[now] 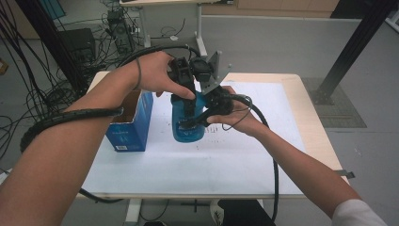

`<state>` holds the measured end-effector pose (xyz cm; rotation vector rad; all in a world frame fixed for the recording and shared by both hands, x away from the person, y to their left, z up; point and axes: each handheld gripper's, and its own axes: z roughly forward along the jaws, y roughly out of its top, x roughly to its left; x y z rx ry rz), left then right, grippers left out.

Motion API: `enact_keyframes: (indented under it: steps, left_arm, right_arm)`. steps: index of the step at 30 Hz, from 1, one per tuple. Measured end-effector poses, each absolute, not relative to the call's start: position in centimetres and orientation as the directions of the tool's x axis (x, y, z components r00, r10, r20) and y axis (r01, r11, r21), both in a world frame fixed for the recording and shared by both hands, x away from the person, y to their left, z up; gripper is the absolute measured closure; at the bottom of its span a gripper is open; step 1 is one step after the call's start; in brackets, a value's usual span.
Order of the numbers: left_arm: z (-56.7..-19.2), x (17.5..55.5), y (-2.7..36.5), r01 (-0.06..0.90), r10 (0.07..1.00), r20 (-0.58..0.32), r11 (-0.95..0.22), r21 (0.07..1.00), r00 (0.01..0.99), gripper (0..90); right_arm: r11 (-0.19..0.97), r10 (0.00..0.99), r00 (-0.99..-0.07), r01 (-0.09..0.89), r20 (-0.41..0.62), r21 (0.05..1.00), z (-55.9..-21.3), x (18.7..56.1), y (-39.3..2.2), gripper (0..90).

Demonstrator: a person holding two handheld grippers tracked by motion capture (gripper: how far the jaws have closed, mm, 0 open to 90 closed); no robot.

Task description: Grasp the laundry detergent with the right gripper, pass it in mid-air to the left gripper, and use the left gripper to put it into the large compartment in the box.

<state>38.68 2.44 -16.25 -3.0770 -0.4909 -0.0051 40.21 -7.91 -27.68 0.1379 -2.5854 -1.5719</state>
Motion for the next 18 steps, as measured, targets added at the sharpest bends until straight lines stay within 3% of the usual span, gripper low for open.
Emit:
enact_keyframes:
  steps: [18]
  left_arm:
    - [-16.23, 38.83, 2.22, 0.315, 0.314, 0.011, -0.949, -0.031, 0.949, 36.6]
  right_arm:
    - [0.44, -0.133, -0.99, -0.015, 0.049, 0.898, -27.8, 40.42, -8.09, 41.1]
